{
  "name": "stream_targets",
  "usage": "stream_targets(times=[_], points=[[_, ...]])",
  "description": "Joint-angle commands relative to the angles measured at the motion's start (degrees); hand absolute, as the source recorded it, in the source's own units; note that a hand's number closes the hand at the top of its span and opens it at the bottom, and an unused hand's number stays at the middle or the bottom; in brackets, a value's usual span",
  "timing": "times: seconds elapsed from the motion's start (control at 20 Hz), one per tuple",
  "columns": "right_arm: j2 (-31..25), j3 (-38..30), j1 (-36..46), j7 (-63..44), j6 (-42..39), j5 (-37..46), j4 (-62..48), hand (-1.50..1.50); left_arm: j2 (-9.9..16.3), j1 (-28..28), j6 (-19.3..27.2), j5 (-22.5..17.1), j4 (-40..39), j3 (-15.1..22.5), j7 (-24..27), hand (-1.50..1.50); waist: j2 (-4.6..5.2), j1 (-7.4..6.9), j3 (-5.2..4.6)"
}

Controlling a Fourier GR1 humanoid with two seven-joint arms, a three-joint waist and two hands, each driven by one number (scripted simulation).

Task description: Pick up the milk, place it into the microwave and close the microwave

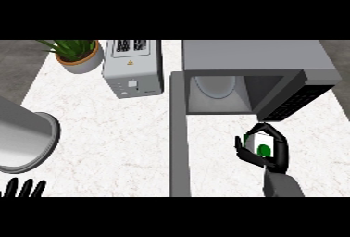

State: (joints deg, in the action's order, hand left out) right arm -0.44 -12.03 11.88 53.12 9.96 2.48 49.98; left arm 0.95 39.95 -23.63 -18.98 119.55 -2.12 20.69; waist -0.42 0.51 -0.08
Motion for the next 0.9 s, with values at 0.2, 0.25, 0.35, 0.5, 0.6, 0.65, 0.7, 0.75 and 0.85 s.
stream_targets(times=[0.2,0.25,0.35,0.5,0.6,0.65,0.7,0.75,0.85], points=[[0.31,9.31,-17.05,-16.46,-2.3,1.66,30.51,1.5,-0.49,3.25,-1.32,0.28,1.56,0.35,1.59,-1.5,0.0,0.01,-0.02],[0.42,11.2,-20.28,-16.05,-4.53,0.97,32.67,1.5,-0.5,3.63,-1.08,-0.35,2.3,0.07,1.08,-1.5,0.0,0.06,-0.01],[0.43,14.94,-22.89,-17.66,-4.64,-2.2,38.13,1.5,-0.93,2.91,0.5,0.22,2.77,0.35,0.42,-1.5,0.07,0.05,0.01],[0.44,18.15,-20.8,-19.97,-4.15,-9.98,38.88,1.5,-0.93,5.79,0.23,0.43,0.82,2.19,3.51,-1.5,0.15,-0.68,0.07],[0.44,19.16,-20.05,-22.15,-2.75,-11.58,41.75,1.5,-0.15,3.86,-0.24,-2.12,3.32,-1.08,0.11,-1.5,0.28,-0.6,0.08],[0.44,20.44,-21.47,-23.76,-3.53,-9.7,44.05,1.5,-0.74,-1.4,2.11,-1.64,0.29,-1.66,-1.23,-1.5,0.35,-0.32,0.06],[0.44,22.82,-21.9,-23.49,-0.49,-10.39,44.75,1.5,-0.92,2.98,-0.18,-1.24,1.69,-0.36,0.34,-1.5,0.3,-0.66,0.07],[0.44,24.1,-20.65,-21.15,2.34,-9.56,41.41,1.5,-0.73,3.65,-2.13,-1.35,0.34,-0.09,0.63,-1.5,0.34,-0.81,0.08],[0.44,20.2,-14.49,-25.18,3.25,-6.3,40.32,1.5,0.63,0.54,-2.95,-1.03,-5.18,-3.27,4.2,-1.5,0.39,-0.89,0.06]])
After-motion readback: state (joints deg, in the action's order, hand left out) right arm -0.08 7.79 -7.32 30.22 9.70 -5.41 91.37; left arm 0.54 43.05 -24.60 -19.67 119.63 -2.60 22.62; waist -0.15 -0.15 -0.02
